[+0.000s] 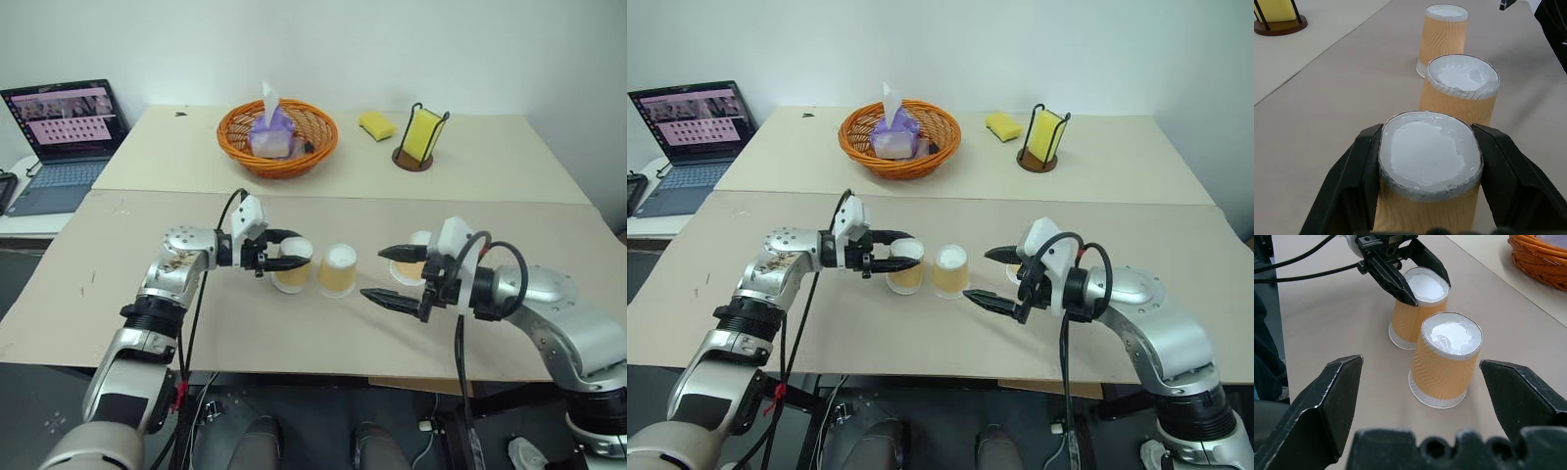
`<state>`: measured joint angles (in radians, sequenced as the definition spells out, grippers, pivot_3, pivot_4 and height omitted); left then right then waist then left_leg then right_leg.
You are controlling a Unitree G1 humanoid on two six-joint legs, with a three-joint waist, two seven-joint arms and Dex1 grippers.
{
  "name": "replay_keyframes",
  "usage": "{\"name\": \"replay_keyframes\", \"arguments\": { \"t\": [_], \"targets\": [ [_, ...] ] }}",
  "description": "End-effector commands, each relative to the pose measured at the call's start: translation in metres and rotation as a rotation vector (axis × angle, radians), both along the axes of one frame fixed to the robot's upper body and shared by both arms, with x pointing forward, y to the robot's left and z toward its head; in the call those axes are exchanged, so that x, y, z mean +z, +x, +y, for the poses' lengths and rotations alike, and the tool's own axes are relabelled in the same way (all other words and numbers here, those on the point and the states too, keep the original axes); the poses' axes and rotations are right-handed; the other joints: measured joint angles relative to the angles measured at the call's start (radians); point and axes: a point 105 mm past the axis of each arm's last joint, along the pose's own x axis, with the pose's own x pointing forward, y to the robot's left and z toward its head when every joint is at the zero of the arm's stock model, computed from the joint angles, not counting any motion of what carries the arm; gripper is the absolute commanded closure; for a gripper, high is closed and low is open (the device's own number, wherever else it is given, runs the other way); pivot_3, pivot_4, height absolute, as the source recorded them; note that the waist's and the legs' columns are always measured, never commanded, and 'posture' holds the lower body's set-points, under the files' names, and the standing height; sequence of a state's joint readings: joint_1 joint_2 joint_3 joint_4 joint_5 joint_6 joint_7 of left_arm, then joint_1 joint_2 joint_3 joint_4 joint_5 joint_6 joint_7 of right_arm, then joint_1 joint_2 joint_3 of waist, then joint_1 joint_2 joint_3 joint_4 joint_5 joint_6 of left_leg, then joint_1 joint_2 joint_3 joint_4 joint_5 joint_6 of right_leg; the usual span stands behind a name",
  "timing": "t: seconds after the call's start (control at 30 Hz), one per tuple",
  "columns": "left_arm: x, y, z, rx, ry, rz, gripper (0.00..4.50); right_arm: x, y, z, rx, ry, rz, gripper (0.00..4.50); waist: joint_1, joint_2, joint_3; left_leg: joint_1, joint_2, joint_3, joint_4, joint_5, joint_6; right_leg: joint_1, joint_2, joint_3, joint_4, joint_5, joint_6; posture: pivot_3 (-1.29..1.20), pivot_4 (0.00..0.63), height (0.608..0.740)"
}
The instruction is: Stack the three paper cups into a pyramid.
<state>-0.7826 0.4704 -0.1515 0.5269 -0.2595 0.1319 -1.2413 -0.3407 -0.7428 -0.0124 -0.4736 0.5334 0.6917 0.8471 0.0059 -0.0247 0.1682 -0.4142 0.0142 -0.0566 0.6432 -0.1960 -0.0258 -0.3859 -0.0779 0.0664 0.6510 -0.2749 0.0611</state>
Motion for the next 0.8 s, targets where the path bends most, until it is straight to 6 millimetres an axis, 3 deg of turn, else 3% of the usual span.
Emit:
{"name": "replay_keyframes", "arguments": {
  "t": [0.03,0.13,0.17,0.47,0.8],
  "targets": [
    [-0.02,0.0,-0.002,0.002,0.06,0.062,1.17,0.012,-0.003,-0.001,0.002,0.0,-0.047,0.0,0.0,0.0,0.0,0.0,0.0,0.0,0.0,0.0,0.0,0.0,0.0,0.0,0.0,0.0,0.0,0.0,0.15,0.74],
    [-0.021,0.001,-0.002,0.004,0.07,0.055,0.13,0.012,-0.003,-0.001,0.002,0.0,-0.046,0.0,-0.006,0.0,0.0,-0.001,0.0,0.0,0.0,0.0,0.0,-0.001,0.0,0.0,0.0,0.0,0.0,0.0,0.15,0.74],
    [-0.02,0.001,-0.002,0.006,0.072,0.05,0.06,0.012,-0.003,-0.001,0.002,0.001,-0.045,0.0,-0.011,-0.001,0.001,-0.002,0.0,0.0,0.0,0.0,0.0,-0.002,0.0,0.0,0.0,0.0,0.0,0.0,0.15,0.74],
    [0.01,0.0,0.012,0.005,0.043,0.032,0.06,0.012,-0.002,-0.001,0.008,0.004,-0.042,0.0,-0.029,-0.001,0.001,-0.004,0.001,-0.001,0.0,0.0,0.0,-0.005,0.001,0.0,0.001,0.0,0.0,0.0,0.15,0.74],
    [0.052,-0.021,0.028,-0.023,0.049,-0.013,0.06,0.012,0.002,0.004,0.036,0.012,-0.044,0.0,-0.027,-0.001,0.001,-0.004,0.001,-0.001,0.0,0.0,0.0,-0.004,0.001,0.0,0.001,0.0,0.0,0.0,0.15,0.74]
  ]
}}
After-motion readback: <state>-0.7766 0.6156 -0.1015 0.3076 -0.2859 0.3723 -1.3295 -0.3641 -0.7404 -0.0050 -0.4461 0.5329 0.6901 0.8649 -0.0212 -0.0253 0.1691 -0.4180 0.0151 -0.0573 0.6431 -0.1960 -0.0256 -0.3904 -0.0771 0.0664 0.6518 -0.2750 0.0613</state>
